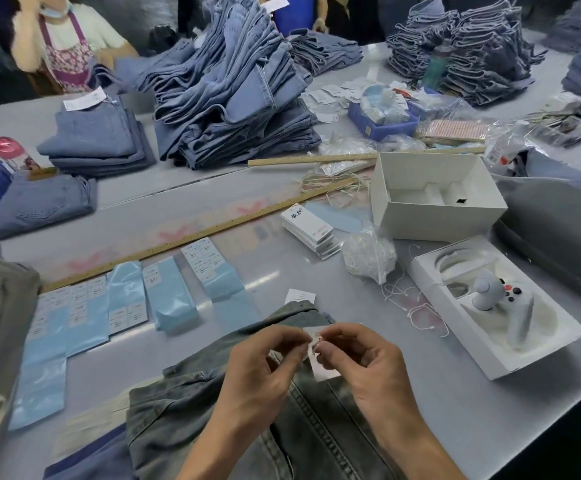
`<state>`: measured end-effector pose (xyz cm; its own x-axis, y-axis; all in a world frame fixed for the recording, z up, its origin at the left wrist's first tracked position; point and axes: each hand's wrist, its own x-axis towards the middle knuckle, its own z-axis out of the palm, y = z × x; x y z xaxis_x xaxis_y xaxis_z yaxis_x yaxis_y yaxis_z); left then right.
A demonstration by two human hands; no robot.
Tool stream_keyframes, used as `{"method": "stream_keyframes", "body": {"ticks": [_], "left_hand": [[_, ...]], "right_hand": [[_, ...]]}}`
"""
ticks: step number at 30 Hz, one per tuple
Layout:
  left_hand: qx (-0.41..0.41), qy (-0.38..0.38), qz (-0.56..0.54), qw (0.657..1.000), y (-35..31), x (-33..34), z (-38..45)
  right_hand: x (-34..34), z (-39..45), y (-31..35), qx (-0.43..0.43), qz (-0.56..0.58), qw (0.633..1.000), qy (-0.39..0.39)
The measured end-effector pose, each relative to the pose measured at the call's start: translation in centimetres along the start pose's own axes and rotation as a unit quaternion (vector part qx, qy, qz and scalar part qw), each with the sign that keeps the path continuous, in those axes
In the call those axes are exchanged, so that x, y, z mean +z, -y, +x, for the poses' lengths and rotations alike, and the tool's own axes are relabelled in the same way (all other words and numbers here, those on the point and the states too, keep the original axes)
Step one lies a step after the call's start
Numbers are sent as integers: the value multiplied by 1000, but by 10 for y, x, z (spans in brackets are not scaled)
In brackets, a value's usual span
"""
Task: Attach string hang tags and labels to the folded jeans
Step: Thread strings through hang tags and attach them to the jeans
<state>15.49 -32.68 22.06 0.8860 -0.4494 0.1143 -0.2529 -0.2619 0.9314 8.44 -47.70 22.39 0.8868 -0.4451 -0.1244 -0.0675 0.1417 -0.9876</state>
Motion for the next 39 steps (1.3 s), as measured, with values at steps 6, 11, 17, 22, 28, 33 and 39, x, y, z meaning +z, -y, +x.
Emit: {"method": "stream_keyframes", "body": {"ticks": [6,11,17,22,28,33,39], "left_hand": [[18,17,2,1000,-1,-1,-5],[30,44,-5,999,-4,-1,-7],[29,36,-2,999,-3,-1,-8],[30,38,0,999,-3,-3,-9],[37,72,43,996,-3,-5,-9],[65,103,133,984,-3,-7,-10],[82,81,192,975,-2,-4,-13]], "right_hand": [[1,-3,0,12,16,1000,0],[2,-5,-1,13,-25,999,22],[3,-5,-6,37,-20,999,24],[3,-5,-11,55,-13,998,37],[4,-5,-10,75,-33,995,56],[2,-5,-6,85,-68,992,60],[3,-7,-9,100,-78,989,80]]}}
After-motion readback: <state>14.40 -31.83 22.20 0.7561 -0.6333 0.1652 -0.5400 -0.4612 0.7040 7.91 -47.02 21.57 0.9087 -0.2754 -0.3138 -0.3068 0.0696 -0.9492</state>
